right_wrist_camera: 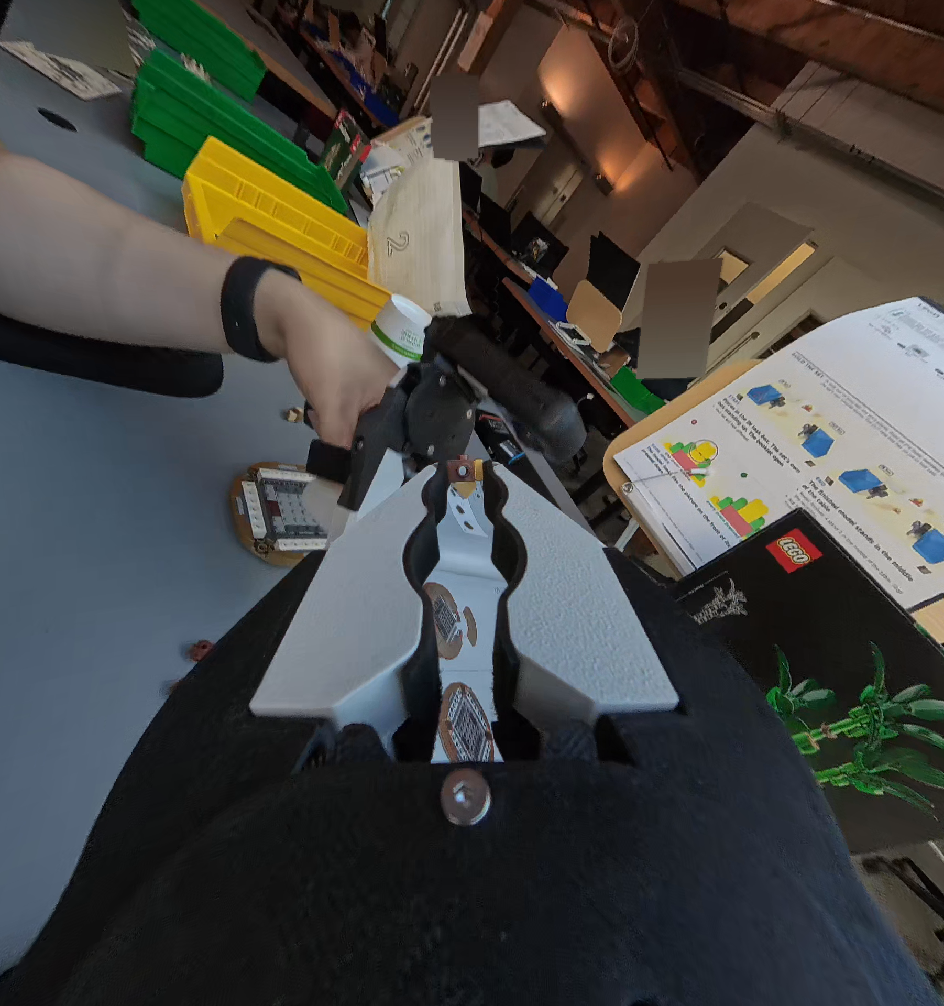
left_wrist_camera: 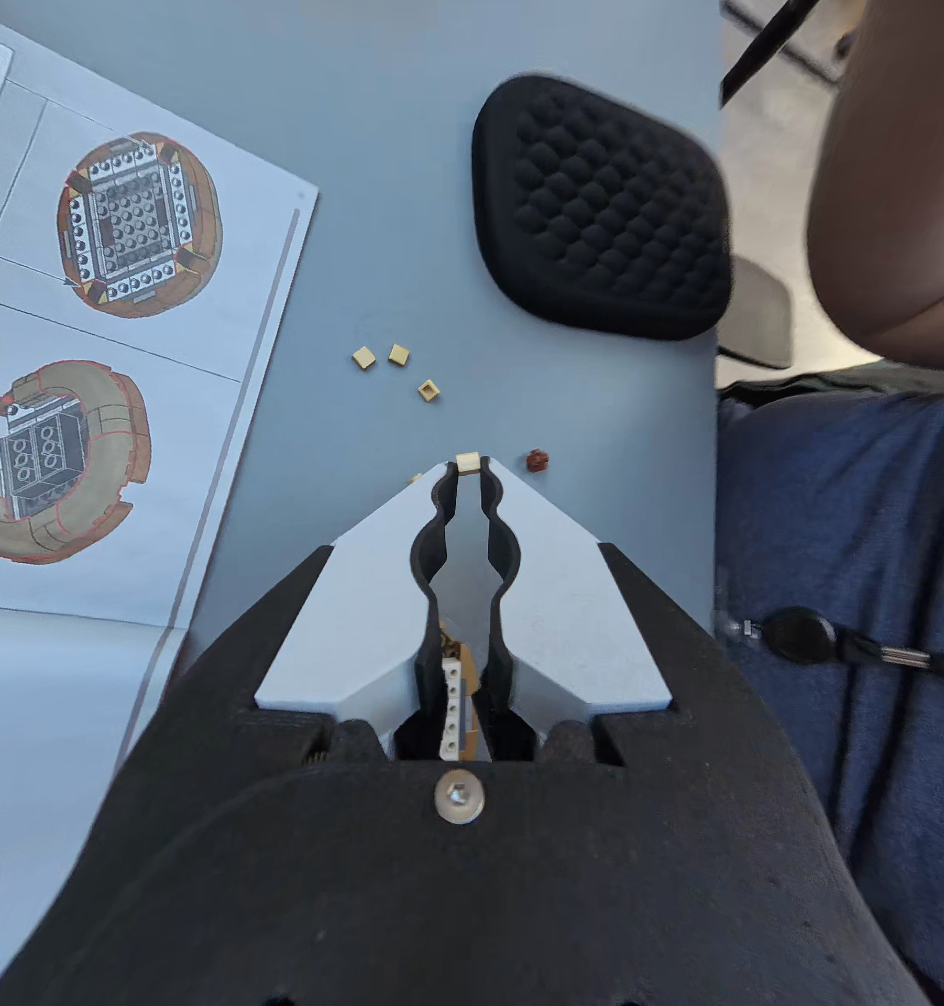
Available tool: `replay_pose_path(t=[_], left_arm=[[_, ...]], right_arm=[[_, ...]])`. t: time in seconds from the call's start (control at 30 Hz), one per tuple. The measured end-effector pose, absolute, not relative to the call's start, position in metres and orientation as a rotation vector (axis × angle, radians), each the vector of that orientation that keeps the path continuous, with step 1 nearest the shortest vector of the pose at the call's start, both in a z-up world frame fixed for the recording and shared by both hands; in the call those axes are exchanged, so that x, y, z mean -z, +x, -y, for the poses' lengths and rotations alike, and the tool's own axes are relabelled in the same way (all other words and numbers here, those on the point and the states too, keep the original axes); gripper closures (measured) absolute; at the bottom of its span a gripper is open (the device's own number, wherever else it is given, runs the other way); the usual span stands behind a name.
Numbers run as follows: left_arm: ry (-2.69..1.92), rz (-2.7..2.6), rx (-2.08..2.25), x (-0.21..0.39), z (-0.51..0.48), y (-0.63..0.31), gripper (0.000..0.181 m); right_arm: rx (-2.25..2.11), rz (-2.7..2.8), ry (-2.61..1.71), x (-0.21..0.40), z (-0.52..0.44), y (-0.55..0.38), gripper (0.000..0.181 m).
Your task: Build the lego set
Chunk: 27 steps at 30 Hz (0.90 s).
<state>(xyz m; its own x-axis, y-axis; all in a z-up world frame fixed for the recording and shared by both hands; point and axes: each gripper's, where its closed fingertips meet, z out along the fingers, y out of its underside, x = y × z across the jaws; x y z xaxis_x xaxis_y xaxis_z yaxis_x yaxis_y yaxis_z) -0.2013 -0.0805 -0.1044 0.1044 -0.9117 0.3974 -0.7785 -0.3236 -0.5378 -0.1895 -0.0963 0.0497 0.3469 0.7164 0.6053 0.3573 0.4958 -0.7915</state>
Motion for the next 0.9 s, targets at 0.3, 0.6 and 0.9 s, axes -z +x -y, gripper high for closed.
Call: replay_pose_path(t=[0.3,0.6,0.9], left_arm=[[-1.902,-1.281,1.574,-0.016,0.084,-0.201,0.175],[-1.86,-1.22,1.572,-0.028,0.078,-0.203,0.175],[-1.759,-1.211,1.645,-0.043,0.082,-0.203,0.175]], right_arm=[[0.149,1.379,-1.297,-0.011,0.07,-0.197,0.169],[0.269,1.363,-1.386,-0.024,0.071,-0.199,0.169],[0.362,1.347,-1.389,-0.041,0.077,-0.201,0.169]])
